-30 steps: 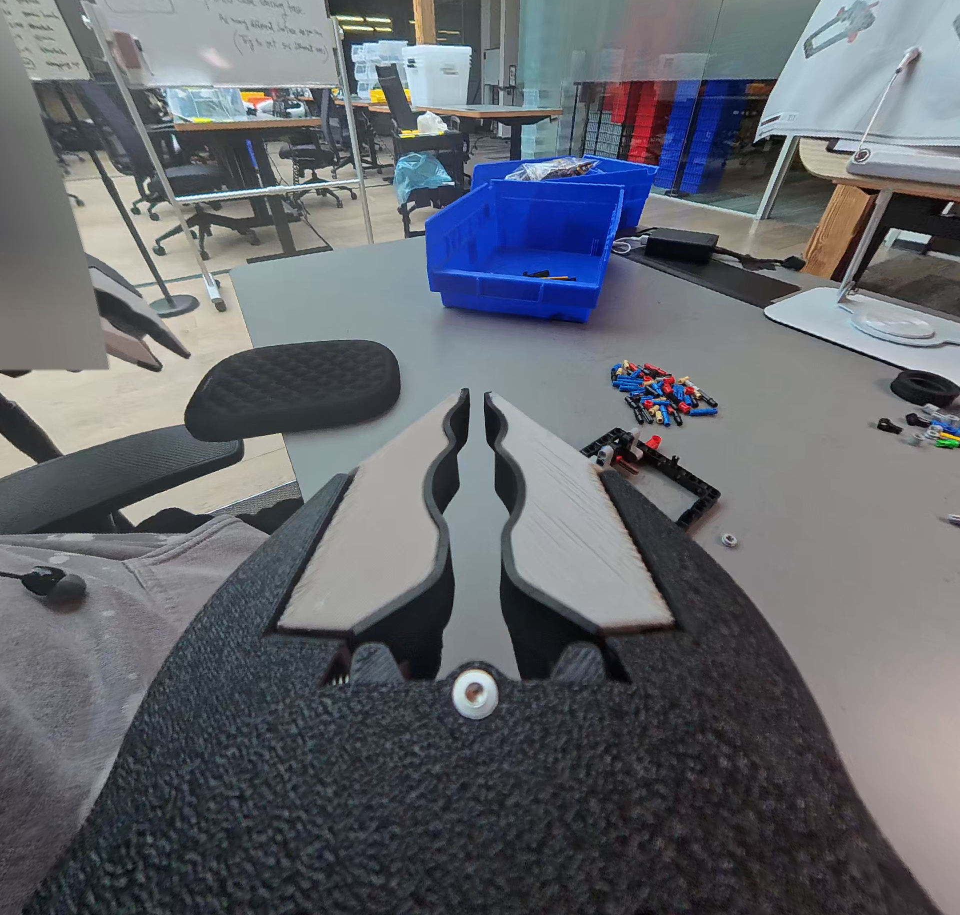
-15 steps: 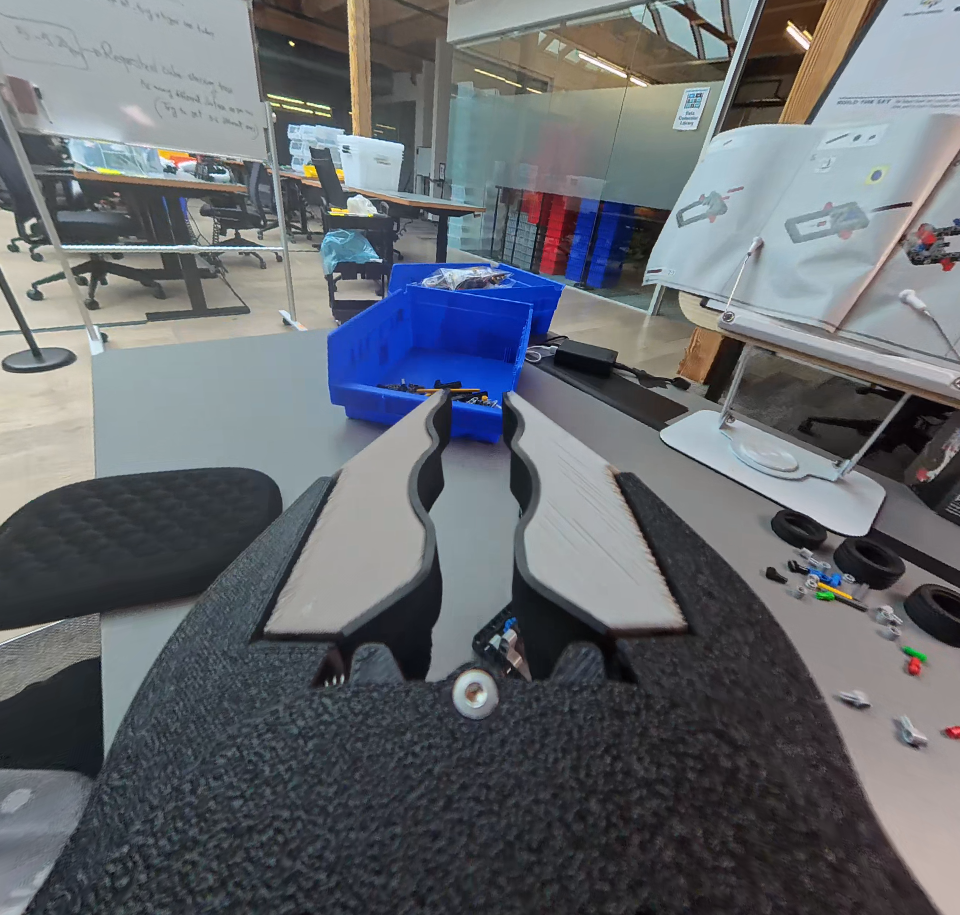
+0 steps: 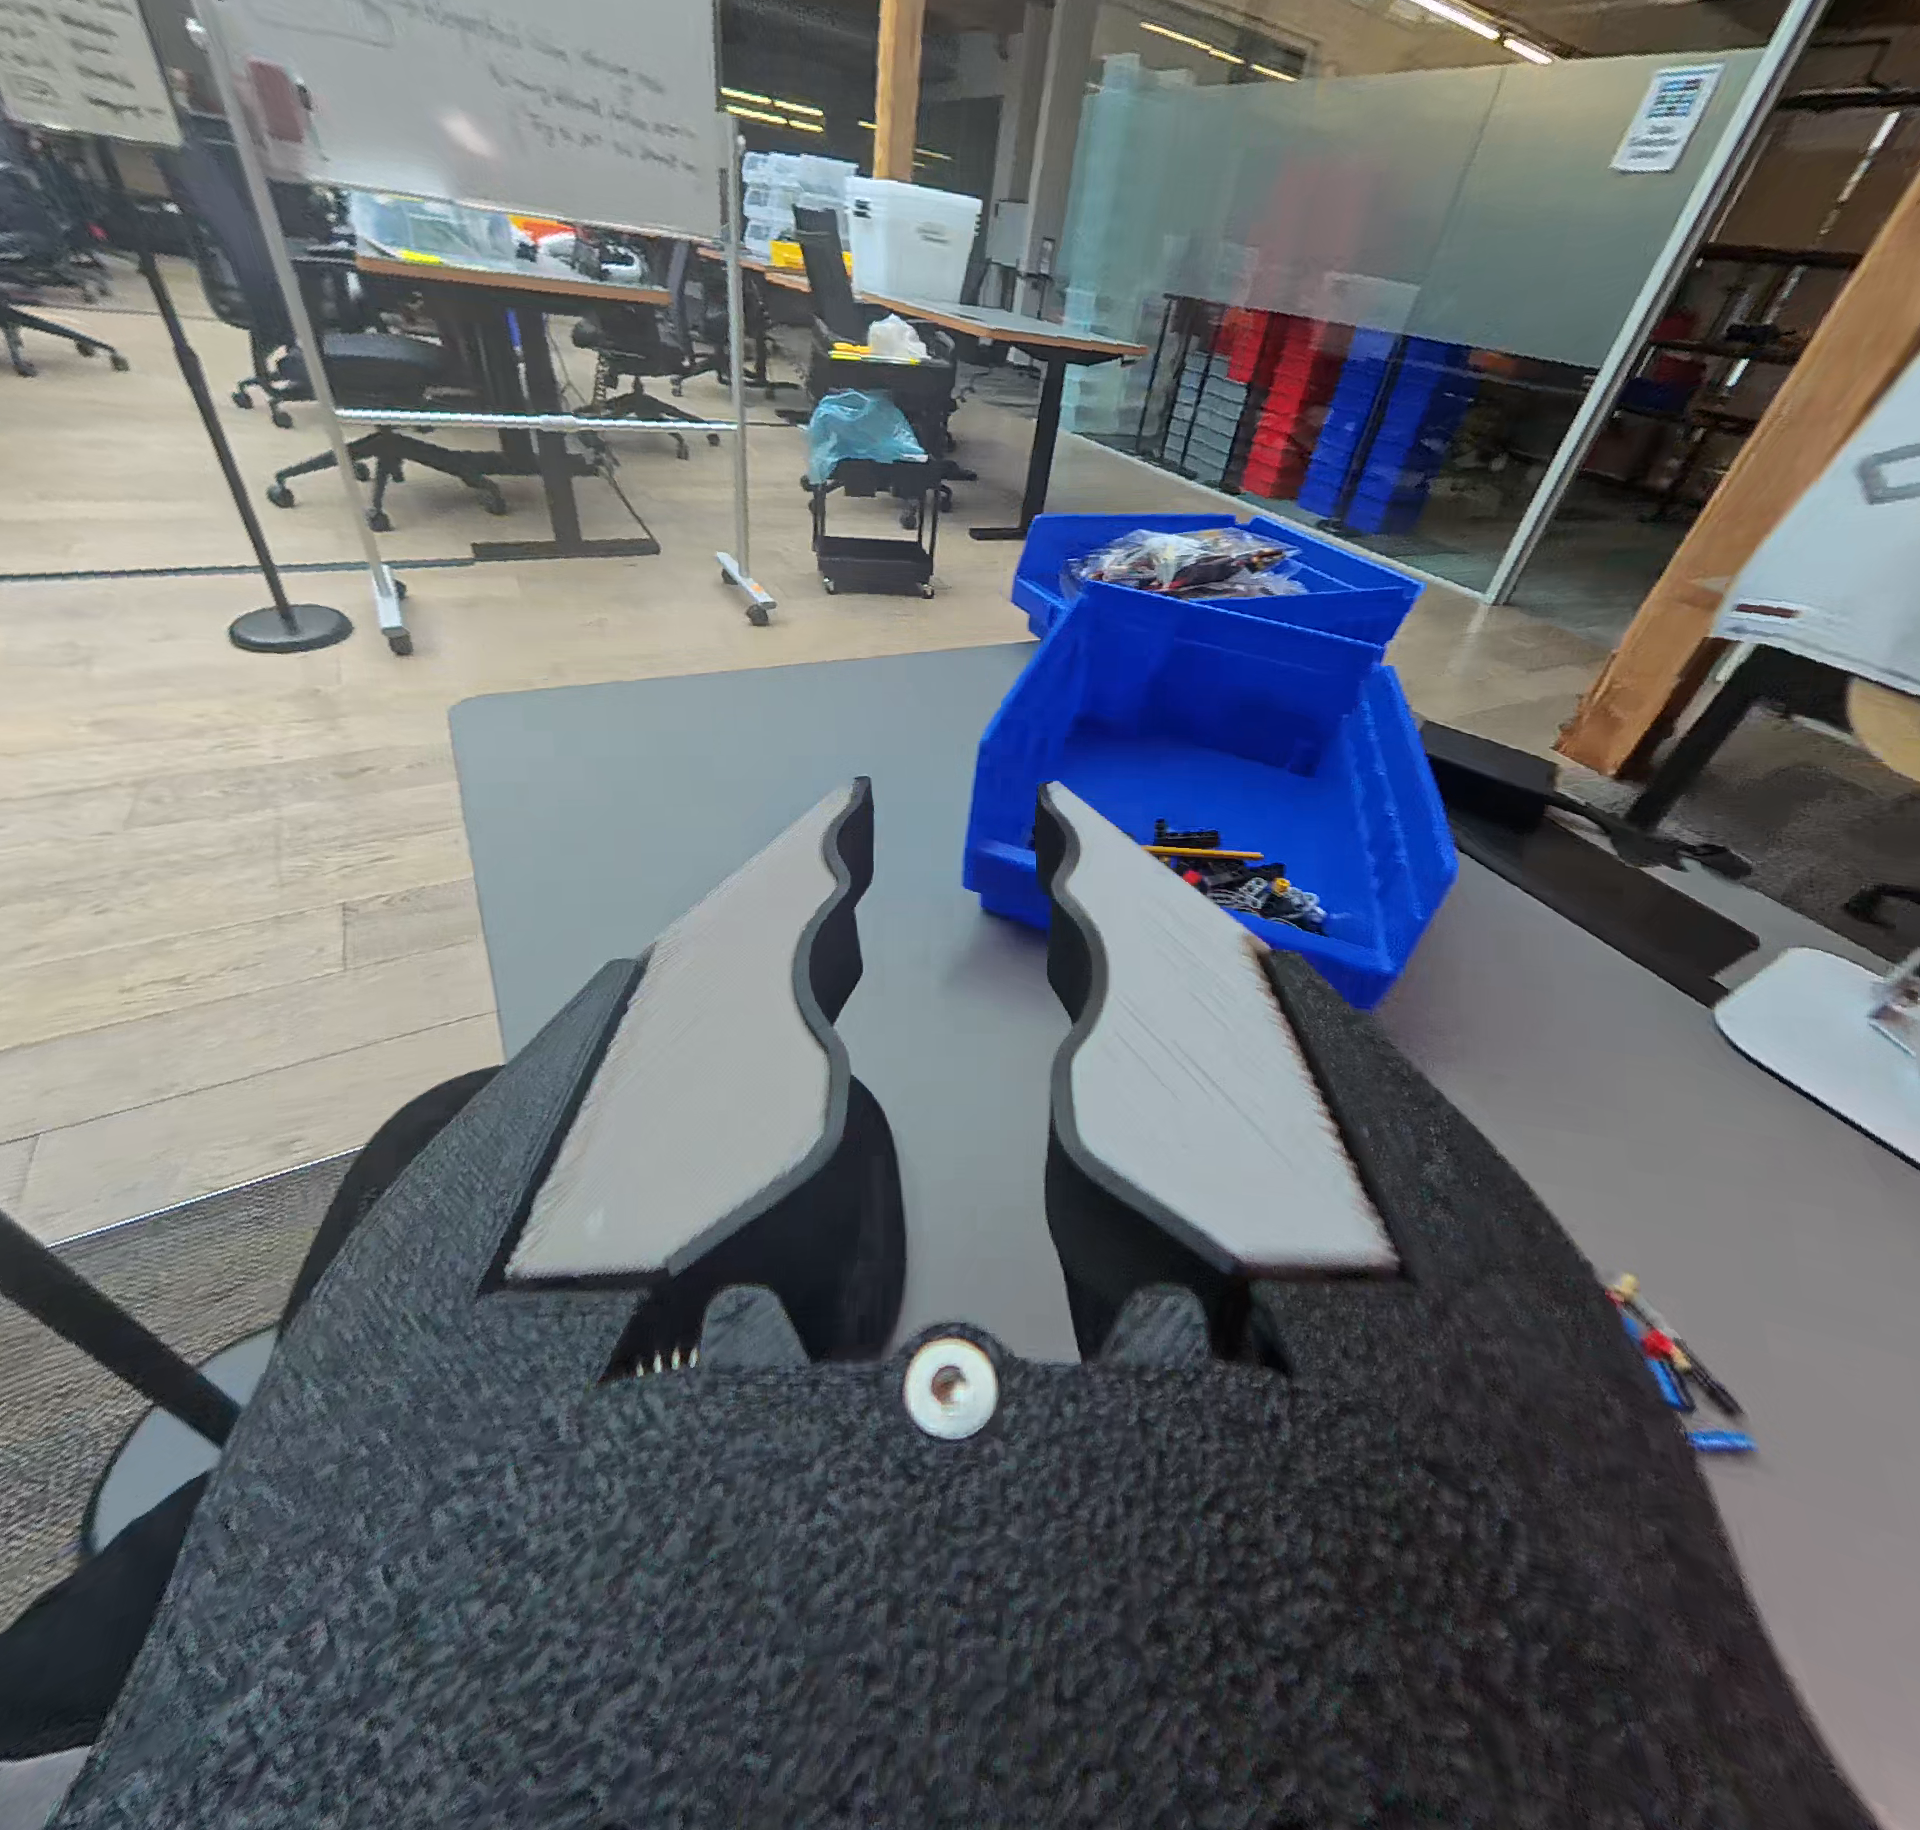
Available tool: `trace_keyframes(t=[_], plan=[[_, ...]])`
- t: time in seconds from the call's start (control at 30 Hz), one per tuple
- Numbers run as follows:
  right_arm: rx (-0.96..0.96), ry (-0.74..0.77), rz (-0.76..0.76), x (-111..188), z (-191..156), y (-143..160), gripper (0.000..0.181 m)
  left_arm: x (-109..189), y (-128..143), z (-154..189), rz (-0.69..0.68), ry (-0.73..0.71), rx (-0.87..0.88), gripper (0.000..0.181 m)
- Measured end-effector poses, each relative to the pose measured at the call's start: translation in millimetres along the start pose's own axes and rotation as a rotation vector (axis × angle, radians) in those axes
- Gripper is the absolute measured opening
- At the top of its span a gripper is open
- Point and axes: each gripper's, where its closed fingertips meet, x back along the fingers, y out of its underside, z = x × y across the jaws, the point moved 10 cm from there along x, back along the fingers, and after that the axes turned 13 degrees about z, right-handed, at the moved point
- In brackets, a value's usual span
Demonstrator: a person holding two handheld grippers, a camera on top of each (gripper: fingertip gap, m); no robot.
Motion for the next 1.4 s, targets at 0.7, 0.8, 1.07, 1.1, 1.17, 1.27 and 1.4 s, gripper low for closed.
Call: trace_keyframes(t=[0.7,0.8,1.07,1.1,1.17,1.27,1.4], plan=[[0.075,-0.263,-0.101,-47.2,-103.2,7.7,0.030,-120.7,95.8,-25.9,0.026,-0.514,0.850,0.017],[0.108,-0.261,-0.116,-44.6,-103.6,6.5,0.028,-125.2,91.3,-22.9,-0.035,-0.596,0.801,0.010],[0.127,-0.248,-0.035,-25.9,-81.7,1.9,0.026,-100.5,91.8,-38.0,0.005,-0.470,0.924,0.002],[0.114,-0.235,-0.014,-23.6,-74.1,3.2,0.025,-88.4,88.0,-40.0,0.035,-0.461,0.925,0.002],[0.075,-0.220,0.028,-20.2,-58.3,5.7,0.024,-58.6,69.2,-40.8,0.126,-0.423,0.875,0.003],[0.031,-0.201,0.120,-10.5,-32.1,5.2,0.024,-0.2,11.4,-21.1,0.277,-0.286,0.672,0.003],[-0.056,-0.142,0.215,16.1,17.7,12.5,0.024,95.5,-81.7,58.3,0.429,0.071,0.333,0.003]])
